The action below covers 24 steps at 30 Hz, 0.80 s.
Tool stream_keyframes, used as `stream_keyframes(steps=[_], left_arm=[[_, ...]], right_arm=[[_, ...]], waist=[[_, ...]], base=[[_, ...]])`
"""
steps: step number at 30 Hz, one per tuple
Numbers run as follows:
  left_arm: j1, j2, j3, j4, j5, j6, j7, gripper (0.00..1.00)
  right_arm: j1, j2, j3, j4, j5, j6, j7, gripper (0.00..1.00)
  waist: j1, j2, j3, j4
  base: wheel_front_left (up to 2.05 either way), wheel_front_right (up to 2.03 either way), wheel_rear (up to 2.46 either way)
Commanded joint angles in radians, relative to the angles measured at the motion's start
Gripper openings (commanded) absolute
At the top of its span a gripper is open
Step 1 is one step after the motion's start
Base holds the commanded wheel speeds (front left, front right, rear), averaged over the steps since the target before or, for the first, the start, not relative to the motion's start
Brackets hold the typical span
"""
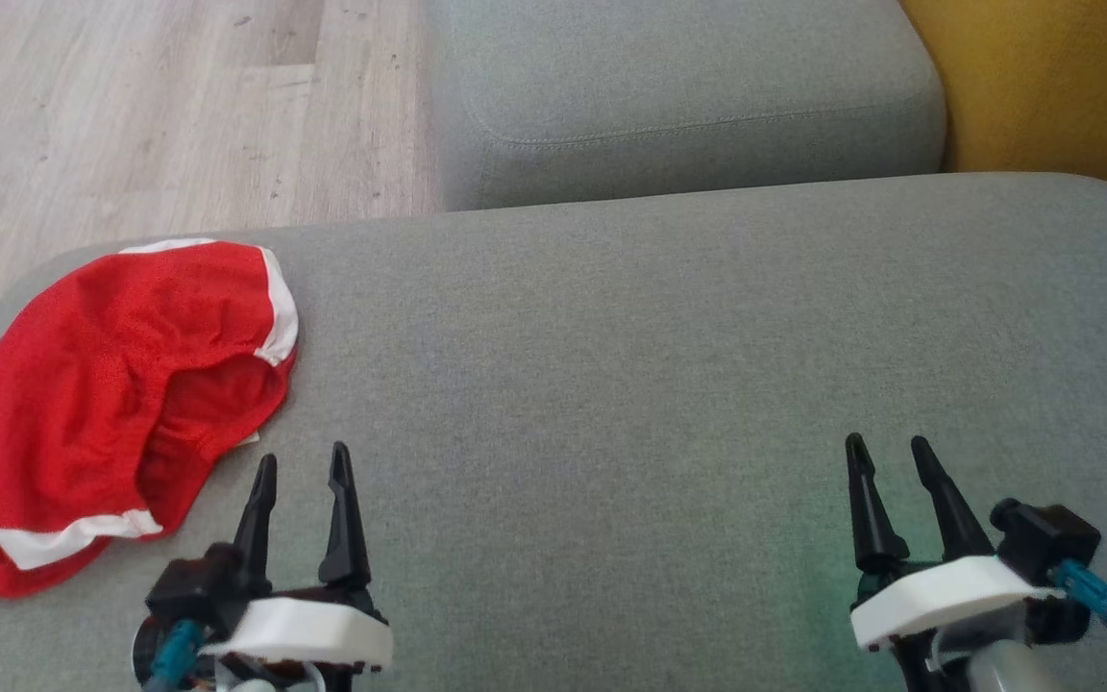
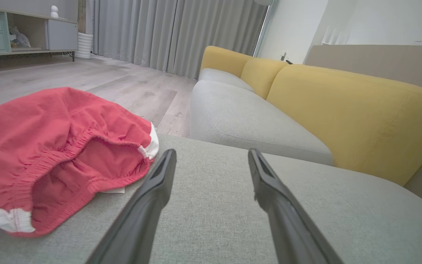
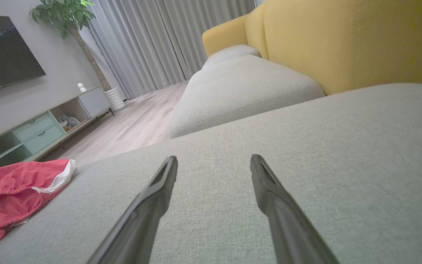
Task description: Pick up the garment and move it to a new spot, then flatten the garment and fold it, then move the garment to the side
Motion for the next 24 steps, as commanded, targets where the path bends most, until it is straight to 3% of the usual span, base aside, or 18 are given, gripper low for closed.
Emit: stream_keyframes(steps=[1, 24], left_arm=[[-0.06, 0.007, 0.017, -0.027, 0.042, 0.013, -0.019, 1.0], [-0.079, 0.008, -0.011, 0.051, 0.311, 0.094, -0.085, 1.0]], right_arm=[[-0.057, -0.004, 0.017, -0.03, -0.041, -0.001, -0.021, 1.0], [-0.066, -0.006, 0.038, -0.002, -0.333, -0.001, -0.086, 1.0]], waist=[[0.0, 0.0, -0.002, 0.0], [0.0, 0.0, -0.009, -0.008]], base=[[0.0, 0.0, 0.0], [0.0, 0.0, 0.0]])
